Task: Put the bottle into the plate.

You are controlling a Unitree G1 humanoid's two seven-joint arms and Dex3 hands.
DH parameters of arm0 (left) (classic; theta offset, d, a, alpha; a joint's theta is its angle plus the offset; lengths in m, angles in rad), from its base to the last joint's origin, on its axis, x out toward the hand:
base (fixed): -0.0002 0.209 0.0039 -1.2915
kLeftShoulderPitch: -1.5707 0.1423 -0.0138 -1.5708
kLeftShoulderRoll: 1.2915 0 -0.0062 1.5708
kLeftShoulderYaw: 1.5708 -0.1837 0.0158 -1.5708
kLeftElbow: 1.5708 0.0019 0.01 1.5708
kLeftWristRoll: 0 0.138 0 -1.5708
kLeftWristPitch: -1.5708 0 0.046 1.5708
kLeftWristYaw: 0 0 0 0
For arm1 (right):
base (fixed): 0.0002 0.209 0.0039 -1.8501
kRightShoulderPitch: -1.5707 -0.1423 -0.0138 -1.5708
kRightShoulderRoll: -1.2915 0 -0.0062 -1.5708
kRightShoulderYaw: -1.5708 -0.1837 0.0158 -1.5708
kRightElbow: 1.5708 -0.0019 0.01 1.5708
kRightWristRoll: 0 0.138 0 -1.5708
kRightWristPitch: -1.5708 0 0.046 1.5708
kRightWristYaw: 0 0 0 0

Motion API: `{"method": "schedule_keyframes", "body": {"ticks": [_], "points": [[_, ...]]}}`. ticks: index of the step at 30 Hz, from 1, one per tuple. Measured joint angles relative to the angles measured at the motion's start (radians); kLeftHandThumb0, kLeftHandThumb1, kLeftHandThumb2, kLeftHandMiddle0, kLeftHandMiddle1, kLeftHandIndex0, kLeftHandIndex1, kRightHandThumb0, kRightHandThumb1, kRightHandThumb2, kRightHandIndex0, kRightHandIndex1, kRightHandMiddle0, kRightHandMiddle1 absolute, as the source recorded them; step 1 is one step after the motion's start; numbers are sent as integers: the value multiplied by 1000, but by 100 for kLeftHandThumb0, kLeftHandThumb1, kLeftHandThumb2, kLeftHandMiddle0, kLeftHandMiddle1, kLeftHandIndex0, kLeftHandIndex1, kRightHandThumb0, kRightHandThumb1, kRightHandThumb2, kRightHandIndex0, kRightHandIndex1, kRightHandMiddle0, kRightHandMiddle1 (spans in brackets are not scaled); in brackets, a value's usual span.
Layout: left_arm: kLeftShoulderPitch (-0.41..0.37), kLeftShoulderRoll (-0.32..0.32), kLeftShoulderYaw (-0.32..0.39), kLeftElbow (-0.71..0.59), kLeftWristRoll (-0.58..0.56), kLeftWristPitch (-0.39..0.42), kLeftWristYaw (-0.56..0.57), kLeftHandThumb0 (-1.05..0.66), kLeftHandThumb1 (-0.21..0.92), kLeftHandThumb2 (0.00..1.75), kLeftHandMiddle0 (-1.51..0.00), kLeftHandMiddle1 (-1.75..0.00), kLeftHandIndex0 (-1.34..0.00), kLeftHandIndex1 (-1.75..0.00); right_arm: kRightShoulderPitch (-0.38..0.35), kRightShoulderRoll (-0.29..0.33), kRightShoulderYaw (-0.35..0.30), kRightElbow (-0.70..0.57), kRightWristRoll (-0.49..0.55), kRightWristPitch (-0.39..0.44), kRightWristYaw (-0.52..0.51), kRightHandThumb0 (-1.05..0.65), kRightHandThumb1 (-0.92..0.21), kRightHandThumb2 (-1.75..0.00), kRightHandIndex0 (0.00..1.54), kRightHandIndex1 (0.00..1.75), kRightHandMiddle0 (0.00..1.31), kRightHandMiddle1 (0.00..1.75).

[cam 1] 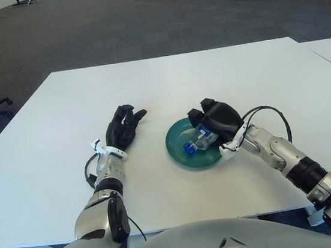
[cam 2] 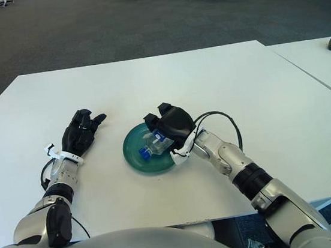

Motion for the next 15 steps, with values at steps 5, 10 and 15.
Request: {"method": "schedule_keyframes", "body": {"ticks": [5, 10, 15], "points": [[-1, 1, 0, 1, 2, 0, 0, -36, 92, 52, -56, -130, -20, -175, 2, 0, -5, 0, 5, -7, 17, 0, -12, -154, 78, 171, 52, 175], [-1, 1, -1, 2, 7, 0, 4, -36, 92, 52, -55, -131, -20, -175, 2, 3, -10, -4, 12, -15, 38, 0, -13, -153, 77, 171, 52, 175], [-1, 1, -1, 2, 14, -1, 9, -36, 92, 52, -55, -131, -20, -175, 2, 13, -11, -13, 32, -24, 72, 0, -13, -153, 76, 172, 51, 175]]}}
